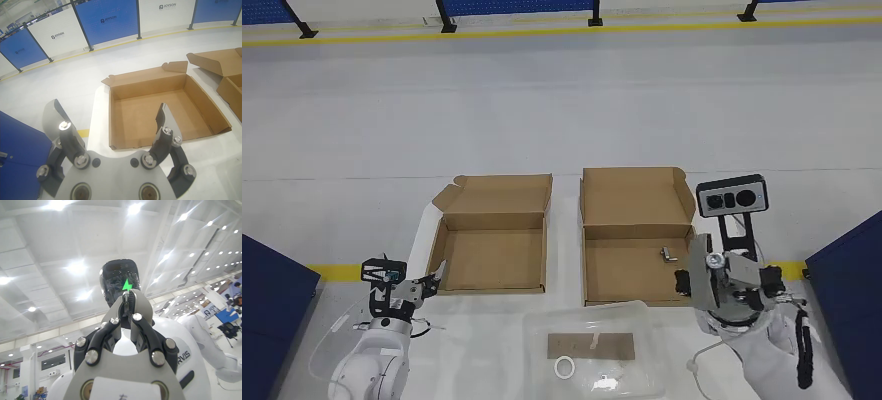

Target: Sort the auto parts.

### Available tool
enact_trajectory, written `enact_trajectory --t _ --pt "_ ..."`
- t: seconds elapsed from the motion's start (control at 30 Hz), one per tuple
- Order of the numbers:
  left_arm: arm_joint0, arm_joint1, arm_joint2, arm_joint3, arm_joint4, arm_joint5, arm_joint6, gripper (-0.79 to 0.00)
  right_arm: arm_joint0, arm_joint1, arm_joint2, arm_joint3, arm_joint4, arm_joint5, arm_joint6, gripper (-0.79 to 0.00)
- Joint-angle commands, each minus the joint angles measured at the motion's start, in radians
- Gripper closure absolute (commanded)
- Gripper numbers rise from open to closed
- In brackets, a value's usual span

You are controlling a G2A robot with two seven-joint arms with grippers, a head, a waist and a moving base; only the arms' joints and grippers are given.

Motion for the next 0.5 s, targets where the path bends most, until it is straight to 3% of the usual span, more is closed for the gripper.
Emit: enact_trajectory --t 0.0,0.37,0.47 --pt "0.000 0.000 0.000 0.000 0.000 0.000 0.000 -0.785 -0.014 0.004 0.038 0.008 -0.073 0.031 -0.001 0.000" --pt "0.000 0.000 0.000 0.000 0.000 0.000 0.000 -0.785 -0.182 0.051 0.359 0.005 -0.562 0.254 0.097 0.000" --pt "0.000 0.000 0.000 0.000 0.000 0.000 0.000 -0.785 -0.182 0.051 0.359 0.005 -0.562 0.254 0.097 0.000"
